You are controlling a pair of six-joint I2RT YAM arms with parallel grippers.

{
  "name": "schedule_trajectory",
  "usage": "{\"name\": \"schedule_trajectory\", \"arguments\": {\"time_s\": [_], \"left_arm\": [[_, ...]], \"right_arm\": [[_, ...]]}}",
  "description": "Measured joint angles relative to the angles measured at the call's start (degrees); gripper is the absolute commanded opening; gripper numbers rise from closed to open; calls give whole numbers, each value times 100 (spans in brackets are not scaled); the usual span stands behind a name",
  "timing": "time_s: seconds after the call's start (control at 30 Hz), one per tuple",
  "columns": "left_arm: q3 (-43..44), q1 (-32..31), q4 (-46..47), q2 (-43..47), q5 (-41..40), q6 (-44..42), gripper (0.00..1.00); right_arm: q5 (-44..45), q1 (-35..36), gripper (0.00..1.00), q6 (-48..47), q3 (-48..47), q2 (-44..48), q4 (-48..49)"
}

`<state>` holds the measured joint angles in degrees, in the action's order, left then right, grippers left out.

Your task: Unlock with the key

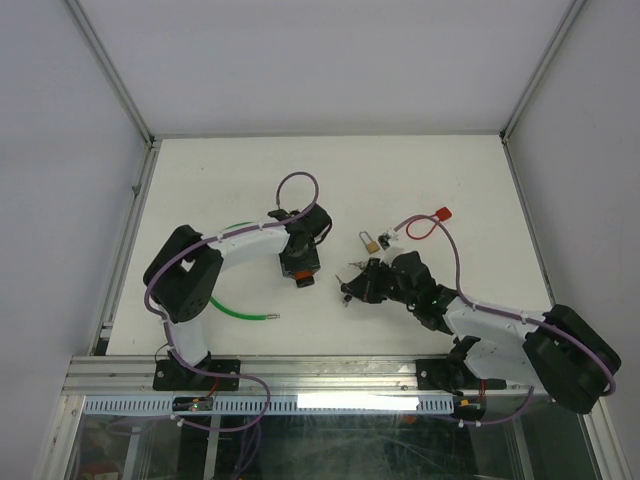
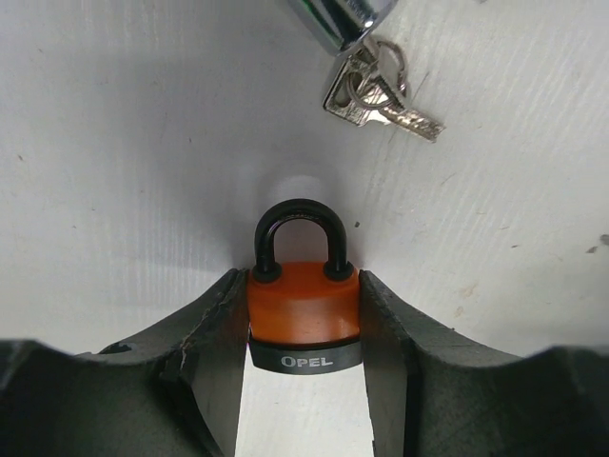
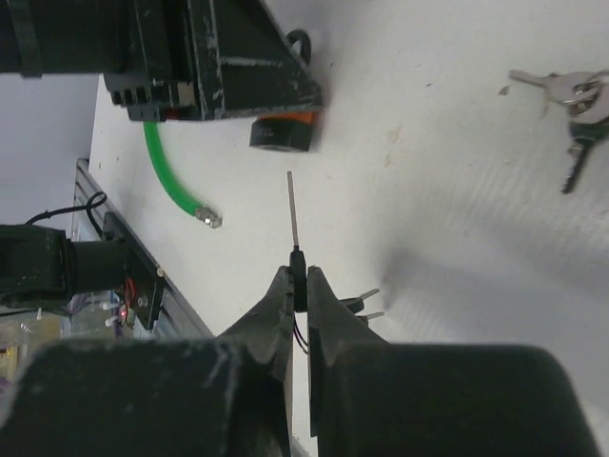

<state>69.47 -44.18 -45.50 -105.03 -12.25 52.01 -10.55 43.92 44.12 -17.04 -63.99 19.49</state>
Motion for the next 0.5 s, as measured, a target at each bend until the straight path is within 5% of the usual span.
{"name": "schedule_trajectory", "arguments": {"time_s": [0.5], "left_arm": [[-2,151,229,721,44,280,5]], "right_arm": [[-385,501,0,466,-11,-1152,1458]]}}
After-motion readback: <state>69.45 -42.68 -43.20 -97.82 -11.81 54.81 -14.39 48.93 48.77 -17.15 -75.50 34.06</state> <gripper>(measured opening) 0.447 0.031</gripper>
